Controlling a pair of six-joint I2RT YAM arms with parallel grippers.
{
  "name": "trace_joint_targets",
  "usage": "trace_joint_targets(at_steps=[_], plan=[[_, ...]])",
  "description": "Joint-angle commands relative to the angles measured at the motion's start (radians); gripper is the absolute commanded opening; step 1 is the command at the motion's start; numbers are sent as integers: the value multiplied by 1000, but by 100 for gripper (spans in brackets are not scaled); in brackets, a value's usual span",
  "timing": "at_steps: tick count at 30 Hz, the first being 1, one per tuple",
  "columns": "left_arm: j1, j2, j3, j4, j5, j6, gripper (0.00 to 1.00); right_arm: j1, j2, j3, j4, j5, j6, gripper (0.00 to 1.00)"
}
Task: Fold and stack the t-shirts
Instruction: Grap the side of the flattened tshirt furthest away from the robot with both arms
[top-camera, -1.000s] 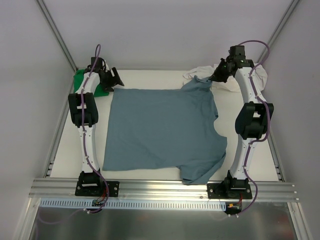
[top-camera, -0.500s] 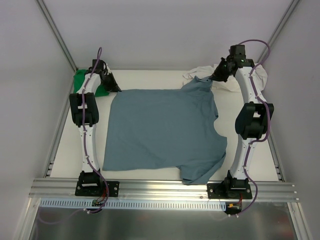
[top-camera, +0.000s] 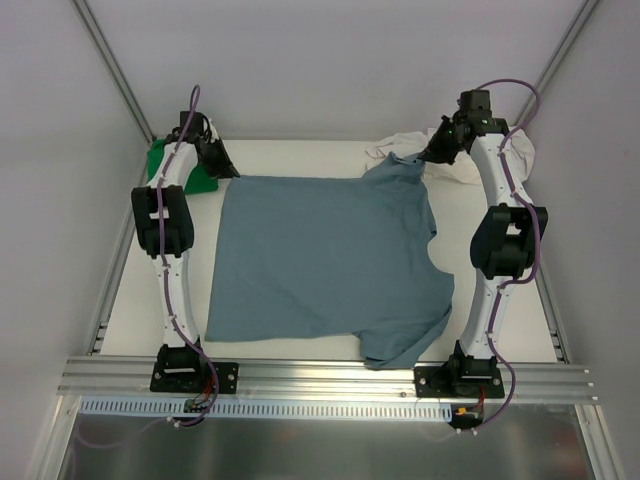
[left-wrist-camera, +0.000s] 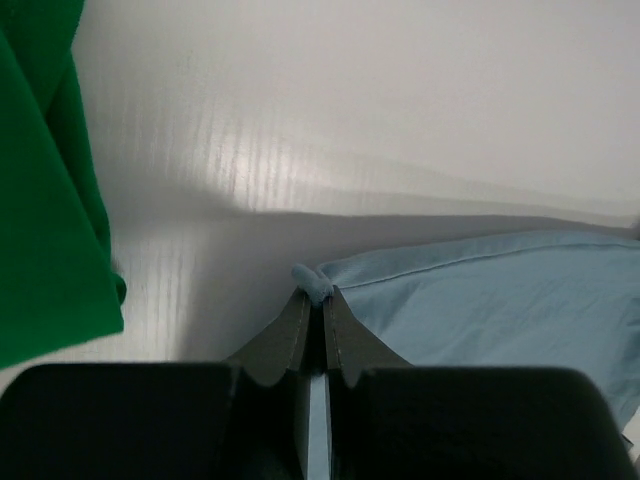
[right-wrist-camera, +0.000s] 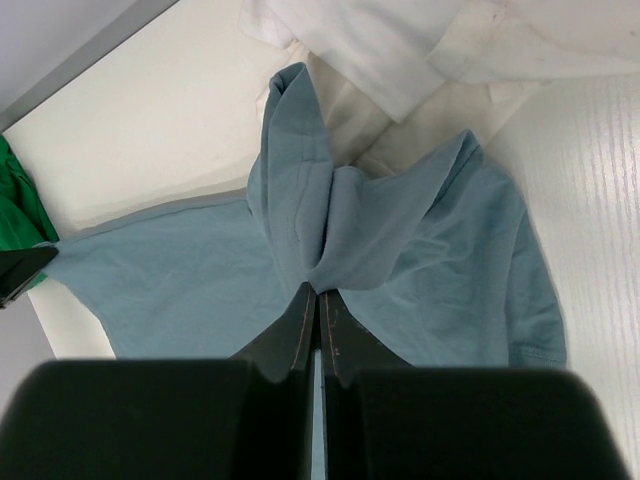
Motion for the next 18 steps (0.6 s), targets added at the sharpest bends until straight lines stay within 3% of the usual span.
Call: trace_joint_targets(at_steps=[1, 9, 18], plan=[[-9, -176, -37, 1, -20, 41, 0, 1, -99, -19, -21, -10, -28, 0], [-15, -350, -148, -9, -10, 47, 0, -12, -248, -214, -26, -28, -53, 0], [-43, -531, -381, 9, 0, 55, 0, -43, -471, -467, -34, -48, -65, 0]])
